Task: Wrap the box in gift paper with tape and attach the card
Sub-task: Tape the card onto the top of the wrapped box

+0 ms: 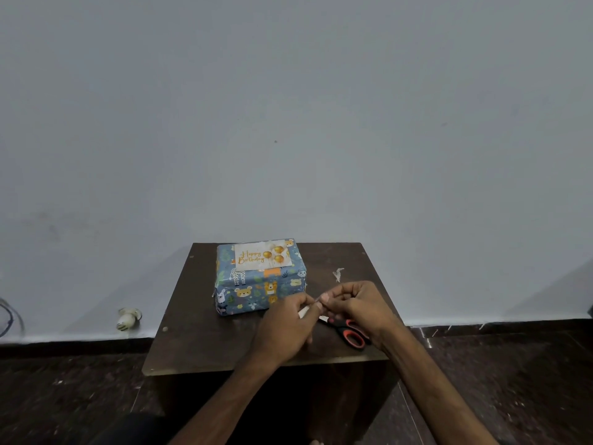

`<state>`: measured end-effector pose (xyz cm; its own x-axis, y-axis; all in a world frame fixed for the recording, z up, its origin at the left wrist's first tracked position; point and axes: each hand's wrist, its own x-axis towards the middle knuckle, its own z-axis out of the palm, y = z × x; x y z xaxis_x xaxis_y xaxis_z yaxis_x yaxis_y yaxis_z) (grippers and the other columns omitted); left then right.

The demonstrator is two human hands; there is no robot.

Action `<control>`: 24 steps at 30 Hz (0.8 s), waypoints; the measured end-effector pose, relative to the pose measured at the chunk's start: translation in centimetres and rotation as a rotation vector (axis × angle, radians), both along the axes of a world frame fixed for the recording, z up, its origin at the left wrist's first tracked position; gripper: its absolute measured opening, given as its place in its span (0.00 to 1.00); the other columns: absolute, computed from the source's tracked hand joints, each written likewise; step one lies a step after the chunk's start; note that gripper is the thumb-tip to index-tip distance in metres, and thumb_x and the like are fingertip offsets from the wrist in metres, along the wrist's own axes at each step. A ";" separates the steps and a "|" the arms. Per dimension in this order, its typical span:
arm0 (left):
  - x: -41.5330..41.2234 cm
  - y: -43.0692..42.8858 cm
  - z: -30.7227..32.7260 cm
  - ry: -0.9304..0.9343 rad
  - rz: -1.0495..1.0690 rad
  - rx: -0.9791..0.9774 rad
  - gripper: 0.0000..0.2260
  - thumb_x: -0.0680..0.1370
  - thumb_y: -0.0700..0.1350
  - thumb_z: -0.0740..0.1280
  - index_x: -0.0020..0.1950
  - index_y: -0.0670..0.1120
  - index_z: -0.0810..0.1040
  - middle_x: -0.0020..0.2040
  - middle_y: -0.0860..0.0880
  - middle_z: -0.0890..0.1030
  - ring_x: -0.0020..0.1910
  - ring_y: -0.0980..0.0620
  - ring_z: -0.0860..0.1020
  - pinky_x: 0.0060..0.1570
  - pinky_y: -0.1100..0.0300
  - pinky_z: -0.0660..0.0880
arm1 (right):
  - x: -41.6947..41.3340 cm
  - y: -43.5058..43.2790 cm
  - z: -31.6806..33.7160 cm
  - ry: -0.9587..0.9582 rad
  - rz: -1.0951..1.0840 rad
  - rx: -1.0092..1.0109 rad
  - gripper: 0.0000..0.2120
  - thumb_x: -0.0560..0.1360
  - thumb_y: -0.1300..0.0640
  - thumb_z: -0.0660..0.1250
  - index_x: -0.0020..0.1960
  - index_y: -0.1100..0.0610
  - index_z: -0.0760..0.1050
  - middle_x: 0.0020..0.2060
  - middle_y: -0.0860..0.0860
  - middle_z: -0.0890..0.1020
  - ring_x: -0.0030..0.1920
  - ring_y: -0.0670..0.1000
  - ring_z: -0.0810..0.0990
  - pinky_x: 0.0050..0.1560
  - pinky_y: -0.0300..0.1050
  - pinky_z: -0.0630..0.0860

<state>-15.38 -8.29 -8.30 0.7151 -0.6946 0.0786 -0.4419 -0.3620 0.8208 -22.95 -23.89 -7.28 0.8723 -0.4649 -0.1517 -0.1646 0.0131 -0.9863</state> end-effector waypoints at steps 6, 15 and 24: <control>0.1 -0.3 0.0 -0.022 0.043 0.057 0.10 0.80 0.59 0.63 0.46 0.57 0.80 0.27 0.56 0.81 0.27 0.62 0.78 0.41 0.56 0.78 | 0.1 -0.2 0.2 0.021 -0.022 0.049 0.08 0.73 0.65 0.74 0.47 0.71 0.81 0.40 0.63 0.85 0.37 0.52 0.85 0.38 0.42 0.80; 0.0 -0.2 0.0 0.161 -0.033 -0.005 0.09 0.80 0.56 0.67 0.46 0.52 0.79 0.31 0.50 0.83 0.21 0.54 0.72 0.26 0.62 0.69 | -1.1 -1.6 1.4 0.100 0.170 0.221 0.10 0.72 0.64 0.73 0.53 0.63 0.81 0.46 0.59 0.85 0.44 0.51 0.85 0.48 0.42 0.83; 1.1 1.0 0.1 0.204 0.045 -0.108 0.08 0.80 0.49 0.67 0.44 0.48 0.79 0.32 0.49 0.84 0.20 0.53 0.71 0.26 0.65 0.67 | -4.0 -2.7 -0.6 0.438 -0.023 -0.970 0.08 0.76 0.54 0.71 0.40 0.56 0.78 0.35 0.48 0.79 0.38 0.48 0.78 0.38 0.41 0.70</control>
